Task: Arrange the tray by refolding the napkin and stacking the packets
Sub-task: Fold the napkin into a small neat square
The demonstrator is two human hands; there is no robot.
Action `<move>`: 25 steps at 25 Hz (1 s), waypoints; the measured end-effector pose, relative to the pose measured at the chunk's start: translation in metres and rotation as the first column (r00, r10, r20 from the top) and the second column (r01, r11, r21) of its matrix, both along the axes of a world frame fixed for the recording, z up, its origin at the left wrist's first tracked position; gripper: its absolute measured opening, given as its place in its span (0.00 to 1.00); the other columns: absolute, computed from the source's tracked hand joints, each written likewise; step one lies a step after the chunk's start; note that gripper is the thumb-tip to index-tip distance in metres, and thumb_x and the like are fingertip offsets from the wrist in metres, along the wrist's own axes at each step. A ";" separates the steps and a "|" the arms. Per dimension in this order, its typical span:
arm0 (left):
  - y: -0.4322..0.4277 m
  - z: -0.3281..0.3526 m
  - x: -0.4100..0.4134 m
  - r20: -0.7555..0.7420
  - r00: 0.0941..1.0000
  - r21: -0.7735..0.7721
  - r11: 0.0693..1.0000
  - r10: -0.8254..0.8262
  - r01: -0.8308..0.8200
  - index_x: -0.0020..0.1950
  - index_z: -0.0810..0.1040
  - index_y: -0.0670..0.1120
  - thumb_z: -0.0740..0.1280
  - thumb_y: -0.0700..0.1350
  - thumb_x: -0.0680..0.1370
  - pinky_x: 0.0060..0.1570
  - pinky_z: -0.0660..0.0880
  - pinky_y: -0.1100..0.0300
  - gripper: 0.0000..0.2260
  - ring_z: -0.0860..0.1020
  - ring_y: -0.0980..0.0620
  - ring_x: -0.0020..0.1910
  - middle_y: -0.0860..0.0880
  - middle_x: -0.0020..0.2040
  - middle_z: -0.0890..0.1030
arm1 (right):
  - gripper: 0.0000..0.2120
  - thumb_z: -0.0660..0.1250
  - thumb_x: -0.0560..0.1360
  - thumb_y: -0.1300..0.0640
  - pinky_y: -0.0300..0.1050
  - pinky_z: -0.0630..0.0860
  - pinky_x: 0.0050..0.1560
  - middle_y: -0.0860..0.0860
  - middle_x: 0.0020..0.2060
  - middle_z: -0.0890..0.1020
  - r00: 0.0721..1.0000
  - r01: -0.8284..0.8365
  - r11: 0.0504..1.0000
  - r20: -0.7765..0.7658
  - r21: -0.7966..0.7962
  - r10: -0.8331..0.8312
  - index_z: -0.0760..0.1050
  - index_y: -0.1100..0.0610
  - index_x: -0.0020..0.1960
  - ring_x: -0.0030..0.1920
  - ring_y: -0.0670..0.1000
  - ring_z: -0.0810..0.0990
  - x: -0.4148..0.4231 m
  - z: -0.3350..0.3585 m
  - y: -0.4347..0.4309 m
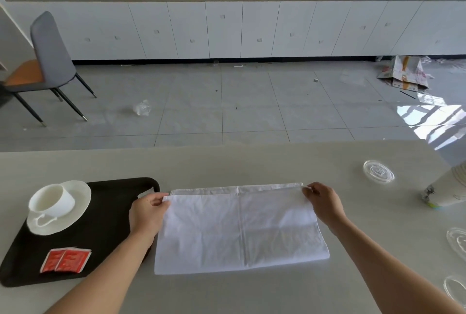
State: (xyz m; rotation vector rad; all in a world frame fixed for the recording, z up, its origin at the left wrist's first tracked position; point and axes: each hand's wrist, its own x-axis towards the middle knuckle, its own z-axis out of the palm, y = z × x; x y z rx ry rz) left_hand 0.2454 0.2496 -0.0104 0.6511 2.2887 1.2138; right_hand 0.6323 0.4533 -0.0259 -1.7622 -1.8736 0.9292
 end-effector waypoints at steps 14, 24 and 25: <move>0.061 -0.045 -0.015 -0.364 0.903 -0.285 0.950 -0.230 0.127 0.52 0.83 0.44 0.69 0.37 0.75 0.40 0.71 0.57 0.08 0.79 0.48 0.43 0.47 0.45 0.85 | 0.07 0.68 0.77 0.49 0.45 0.70 0.36 0.51 0.34 0.81 0.976 0.067 0.996 0.210 -0.067 -0.051 0.78 0.50 0.42 0.39 0.58 0.79 -0.014 -0.039 0.046; 0.011 -0.053 0.048 -0.653 0.515 -0.373 0.828 -0.555 0.420 0.63 0.76 0.46 0.61 0.45 0.74 0.60 0.72 0.45 0.17 0.73 0.41 0.64 0.44 0.64 0.74 | 0.17 0.71 0.75 0.54 0.54 0.76 0.57 0.53 0.61 0.79 0.976 -0.112 0.925 0.214 0.364 0.034 0.77 0.56 0.63 0.60 0.58 0.75 -0.034 -0.029 -0.026; 0.004 -0.056 0.060 -0.625 0.479 -0.416 0.783 -0.616 0.463 0.65 0.75 0.47 0.59 0.47 0.76 0.65 0.70 0.45 0.19 0.71 0.41 0.68 0.43 0.66 0.73 | 0.19 0.71 0.76 0.54 0.53 0.74 0.61 0.53 0.64 0.78 0.966 -0.202 0.906 0.226 0.372 0.122 0.76 0.56 0.65 0.63 0.58 0.73 -0.048 -0.028 -0.045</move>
